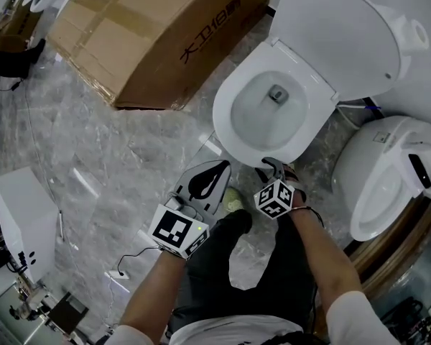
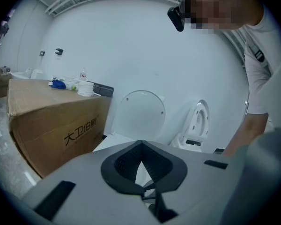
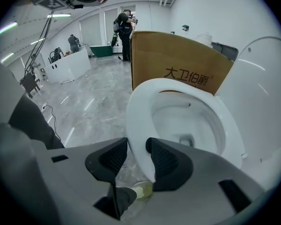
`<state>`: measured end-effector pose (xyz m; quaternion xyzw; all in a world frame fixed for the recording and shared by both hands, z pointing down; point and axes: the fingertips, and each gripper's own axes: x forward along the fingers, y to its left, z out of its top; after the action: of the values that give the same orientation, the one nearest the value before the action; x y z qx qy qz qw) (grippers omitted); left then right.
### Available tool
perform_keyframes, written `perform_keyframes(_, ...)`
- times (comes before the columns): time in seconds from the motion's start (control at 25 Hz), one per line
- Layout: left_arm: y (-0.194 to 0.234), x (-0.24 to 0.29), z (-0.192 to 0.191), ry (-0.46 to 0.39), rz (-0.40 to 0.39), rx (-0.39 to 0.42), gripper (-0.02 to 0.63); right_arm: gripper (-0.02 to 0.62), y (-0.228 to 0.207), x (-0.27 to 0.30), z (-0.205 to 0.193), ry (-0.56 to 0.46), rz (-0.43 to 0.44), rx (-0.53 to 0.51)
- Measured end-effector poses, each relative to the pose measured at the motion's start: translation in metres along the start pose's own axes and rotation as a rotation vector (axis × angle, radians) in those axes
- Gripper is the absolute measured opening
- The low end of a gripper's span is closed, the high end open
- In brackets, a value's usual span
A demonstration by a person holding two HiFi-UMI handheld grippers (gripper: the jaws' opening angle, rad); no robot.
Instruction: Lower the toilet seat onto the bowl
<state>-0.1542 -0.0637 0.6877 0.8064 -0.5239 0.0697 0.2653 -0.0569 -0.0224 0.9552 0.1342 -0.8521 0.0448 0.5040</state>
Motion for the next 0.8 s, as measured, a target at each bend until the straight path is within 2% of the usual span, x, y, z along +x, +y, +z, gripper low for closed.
perform_keyframes(0.4,0.015,0.009,-0.020,-0.003,0.008,-0.005,0.009,0.160,0.004,0.045,-0.025,0.087,0.033,-0.021)
perform_keyframes(0.6,0.022,0.011,-0.023,-0.011,0.018,-0.014,0.009,0.160,0.005,0.051,-0.026,0.087,0.024,-0.041)
perform_keyframes(0.8,0.012,0.011,-0.013,-0.002,0.002,-0.007,0.009,0.135,-0.001,0.036,-0.019,0.084,0.013,0.041)
